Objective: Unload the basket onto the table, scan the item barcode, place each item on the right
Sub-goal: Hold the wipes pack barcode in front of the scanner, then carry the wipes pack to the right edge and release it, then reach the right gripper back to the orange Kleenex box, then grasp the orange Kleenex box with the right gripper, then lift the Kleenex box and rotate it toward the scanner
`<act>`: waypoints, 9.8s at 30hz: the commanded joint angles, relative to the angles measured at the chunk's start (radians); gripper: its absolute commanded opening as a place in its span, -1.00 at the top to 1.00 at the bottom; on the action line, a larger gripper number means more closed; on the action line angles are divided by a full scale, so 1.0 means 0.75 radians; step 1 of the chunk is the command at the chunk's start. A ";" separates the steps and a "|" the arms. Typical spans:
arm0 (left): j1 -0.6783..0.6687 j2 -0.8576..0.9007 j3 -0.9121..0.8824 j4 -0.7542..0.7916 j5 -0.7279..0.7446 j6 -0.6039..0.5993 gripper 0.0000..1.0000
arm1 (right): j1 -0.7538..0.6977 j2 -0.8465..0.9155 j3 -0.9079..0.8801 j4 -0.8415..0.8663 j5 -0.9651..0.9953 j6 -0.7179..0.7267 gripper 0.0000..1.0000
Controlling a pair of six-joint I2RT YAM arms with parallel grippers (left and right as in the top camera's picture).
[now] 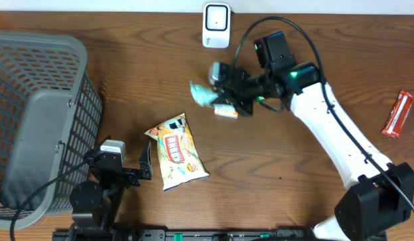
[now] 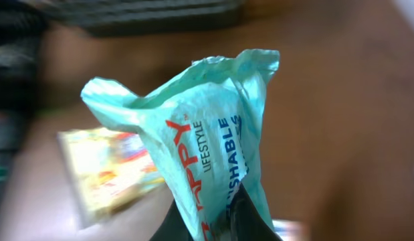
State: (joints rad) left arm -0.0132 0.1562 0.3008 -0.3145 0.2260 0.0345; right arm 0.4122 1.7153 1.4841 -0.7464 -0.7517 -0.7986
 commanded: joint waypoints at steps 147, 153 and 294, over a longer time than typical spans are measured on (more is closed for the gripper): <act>0.004 -0.002 -0.004 0.000 -0.009 0.018 -0.98 | 0.269 0.508 -0.151 0.201 1.294 0.860 0.92; 0.004 -0.002 -0.004 0.000 -0.009 0.018 -0.98 | 0.265 0.436 -0.048 0.073 1.279 0.953 0.98; 0.004 -0.002 -0.004 0.001 -0.009 0.018 -0.98 | -0.272 0.182 -0.650 0.483 -0.170 1.360 0.98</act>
State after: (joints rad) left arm -0.0132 0.1562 0.3004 -0.3149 0.2260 0.0345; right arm 0.2771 1.8366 1.0096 -0.3931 -0.4824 0.3515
